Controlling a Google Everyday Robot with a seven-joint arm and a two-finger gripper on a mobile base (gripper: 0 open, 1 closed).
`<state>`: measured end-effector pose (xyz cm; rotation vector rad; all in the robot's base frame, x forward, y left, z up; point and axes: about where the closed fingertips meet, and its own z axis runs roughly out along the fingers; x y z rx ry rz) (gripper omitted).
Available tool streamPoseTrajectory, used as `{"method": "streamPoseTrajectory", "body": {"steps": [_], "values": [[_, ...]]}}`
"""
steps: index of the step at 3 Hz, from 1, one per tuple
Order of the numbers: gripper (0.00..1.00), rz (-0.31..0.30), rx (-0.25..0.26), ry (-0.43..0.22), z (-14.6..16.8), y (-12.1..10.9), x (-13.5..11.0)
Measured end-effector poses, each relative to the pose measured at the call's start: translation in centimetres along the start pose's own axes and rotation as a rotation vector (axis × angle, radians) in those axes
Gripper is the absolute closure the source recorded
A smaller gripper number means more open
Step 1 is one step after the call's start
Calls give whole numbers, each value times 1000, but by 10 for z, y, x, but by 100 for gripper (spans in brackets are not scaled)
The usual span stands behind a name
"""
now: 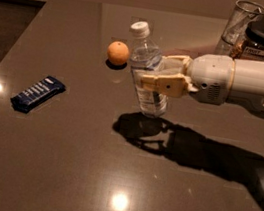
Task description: Place blue plastic bottle upright
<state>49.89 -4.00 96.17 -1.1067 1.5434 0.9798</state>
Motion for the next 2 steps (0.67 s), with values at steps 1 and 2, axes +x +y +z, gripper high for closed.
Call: {"method": "streamPoseTrajectory", "body": {"steps": [1, 2], "values": [[100, -10, 5, -116, -6, 1, 6], [100, -28, -7, -204, -8, 5, 12]]}}
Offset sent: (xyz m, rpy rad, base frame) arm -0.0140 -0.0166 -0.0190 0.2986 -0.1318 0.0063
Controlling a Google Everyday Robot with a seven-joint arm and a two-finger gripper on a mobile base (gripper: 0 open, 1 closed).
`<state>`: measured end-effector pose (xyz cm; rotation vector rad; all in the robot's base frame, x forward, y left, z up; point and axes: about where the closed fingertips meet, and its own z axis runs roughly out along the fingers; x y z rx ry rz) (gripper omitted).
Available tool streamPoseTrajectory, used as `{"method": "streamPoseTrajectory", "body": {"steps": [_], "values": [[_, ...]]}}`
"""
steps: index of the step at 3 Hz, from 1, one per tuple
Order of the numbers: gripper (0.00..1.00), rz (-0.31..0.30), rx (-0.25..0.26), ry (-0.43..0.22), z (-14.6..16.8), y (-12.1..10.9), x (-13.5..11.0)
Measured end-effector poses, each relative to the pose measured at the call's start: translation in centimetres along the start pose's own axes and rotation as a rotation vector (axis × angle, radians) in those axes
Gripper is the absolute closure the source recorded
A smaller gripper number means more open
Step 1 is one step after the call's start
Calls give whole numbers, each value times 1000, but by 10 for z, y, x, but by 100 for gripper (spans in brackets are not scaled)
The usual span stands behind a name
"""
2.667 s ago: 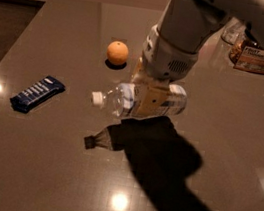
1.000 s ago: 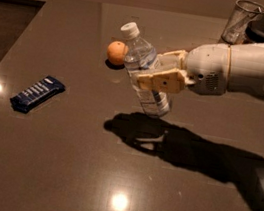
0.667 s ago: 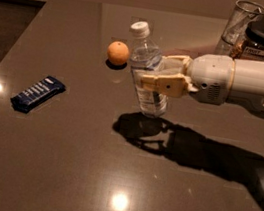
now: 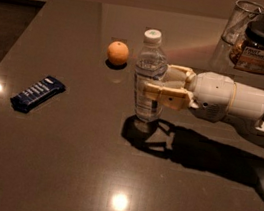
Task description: Place blue plastic bottle upright
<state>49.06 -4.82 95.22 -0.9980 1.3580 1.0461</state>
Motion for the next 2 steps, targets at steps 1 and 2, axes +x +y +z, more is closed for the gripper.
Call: {"method": "streamPoseTrajectory", "body": {"steps": [1, 2], "values": [[100, -8, -16, -57, 0, 2, 7], [100, -2, -21, -74, 1, 2, 15]]}}
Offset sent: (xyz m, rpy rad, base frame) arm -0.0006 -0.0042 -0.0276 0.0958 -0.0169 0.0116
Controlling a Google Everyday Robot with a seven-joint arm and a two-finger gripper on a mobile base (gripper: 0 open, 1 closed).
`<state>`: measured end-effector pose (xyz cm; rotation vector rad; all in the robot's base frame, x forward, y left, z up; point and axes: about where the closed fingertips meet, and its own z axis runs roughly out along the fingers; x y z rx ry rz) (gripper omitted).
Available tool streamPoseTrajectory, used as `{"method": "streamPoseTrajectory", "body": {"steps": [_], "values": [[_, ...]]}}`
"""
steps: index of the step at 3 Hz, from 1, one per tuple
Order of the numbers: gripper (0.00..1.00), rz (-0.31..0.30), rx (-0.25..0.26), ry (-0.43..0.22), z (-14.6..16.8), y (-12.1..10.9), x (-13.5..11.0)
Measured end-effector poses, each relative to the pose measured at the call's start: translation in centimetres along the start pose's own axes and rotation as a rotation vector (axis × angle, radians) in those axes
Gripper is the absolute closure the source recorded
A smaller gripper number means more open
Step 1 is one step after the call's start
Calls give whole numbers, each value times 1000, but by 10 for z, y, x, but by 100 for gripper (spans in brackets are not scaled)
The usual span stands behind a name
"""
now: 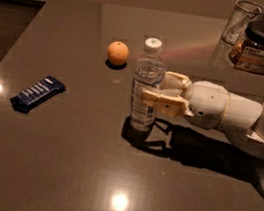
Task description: Place blue plastic bottle upright
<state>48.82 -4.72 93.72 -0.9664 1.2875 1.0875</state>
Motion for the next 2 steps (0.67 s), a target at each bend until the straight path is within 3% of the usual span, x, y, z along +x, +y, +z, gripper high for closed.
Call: {"method": "streamPoseTrajectory", "body": {"steps": [2], "values": [[58, 24, -4, -30, -2, -4, 11]]}}
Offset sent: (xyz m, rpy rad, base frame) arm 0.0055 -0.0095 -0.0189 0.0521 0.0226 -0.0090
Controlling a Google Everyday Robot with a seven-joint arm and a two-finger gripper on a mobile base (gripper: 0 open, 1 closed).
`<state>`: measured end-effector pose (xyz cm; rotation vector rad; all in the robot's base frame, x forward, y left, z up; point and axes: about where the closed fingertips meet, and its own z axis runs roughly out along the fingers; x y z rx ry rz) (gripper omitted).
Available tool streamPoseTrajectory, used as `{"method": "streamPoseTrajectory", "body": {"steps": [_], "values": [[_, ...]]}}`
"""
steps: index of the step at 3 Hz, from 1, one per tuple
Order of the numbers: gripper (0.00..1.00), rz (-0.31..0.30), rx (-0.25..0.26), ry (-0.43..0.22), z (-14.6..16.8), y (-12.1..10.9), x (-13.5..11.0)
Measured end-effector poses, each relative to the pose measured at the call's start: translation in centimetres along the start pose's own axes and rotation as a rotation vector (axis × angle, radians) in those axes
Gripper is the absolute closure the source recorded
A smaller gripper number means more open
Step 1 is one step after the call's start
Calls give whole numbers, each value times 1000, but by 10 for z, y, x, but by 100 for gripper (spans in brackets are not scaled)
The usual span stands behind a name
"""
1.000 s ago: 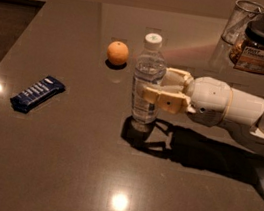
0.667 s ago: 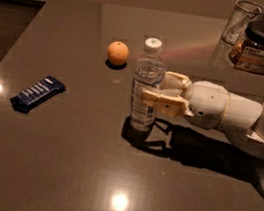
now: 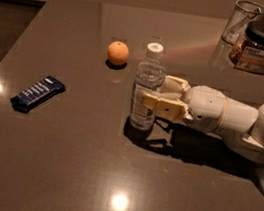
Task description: Place blue plastic bottle upright
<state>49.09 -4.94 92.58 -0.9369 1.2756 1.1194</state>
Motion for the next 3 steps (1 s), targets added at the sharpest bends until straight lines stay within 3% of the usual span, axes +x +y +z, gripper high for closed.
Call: {"method": "streamPoseTrajectory", "body": {"steps": [2, 3], "values": [[0, -4, -13, 2, 7, 3, -2], [0, -4, -13, 2, 7, 4, -2]]}}
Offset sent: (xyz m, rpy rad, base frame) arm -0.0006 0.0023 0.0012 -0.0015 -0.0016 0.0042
